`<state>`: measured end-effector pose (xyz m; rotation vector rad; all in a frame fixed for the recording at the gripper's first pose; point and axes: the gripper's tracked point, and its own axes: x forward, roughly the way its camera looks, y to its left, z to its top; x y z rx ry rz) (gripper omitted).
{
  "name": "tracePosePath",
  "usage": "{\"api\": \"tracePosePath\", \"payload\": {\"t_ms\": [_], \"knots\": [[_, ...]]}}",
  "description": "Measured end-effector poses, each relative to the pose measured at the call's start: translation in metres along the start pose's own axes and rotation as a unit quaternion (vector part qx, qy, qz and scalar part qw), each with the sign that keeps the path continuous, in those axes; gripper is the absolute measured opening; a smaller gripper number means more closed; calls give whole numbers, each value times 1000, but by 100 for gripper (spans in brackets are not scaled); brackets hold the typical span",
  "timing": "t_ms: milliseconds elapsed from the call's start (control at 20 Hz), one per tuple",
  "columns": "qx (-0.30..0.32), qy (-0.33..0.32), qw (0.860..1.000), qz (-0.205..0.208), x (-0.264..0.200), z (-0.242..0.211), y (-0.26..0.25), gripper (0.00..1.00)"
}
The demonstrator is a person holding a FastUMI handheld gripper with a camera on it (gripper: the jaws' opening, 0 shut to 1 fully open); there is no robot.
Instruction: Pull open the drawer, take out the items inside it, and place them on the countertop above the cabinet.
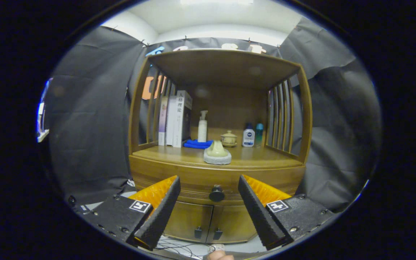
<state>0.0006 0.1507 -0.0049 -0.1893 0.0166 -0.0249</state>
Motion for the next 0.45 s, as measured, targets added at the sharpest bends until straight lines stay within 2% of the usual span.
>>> {"api": "tracePosePath", "payload": {"t_ms": [100, 200, 450], "knots": [[18, 3, 1000, 5, -18, -2, 5, 100], [21, 3, 1000, -9, -32, -4, -5, 100], [42, 2, 999, -17, -38, -12, -14, 100]]}}
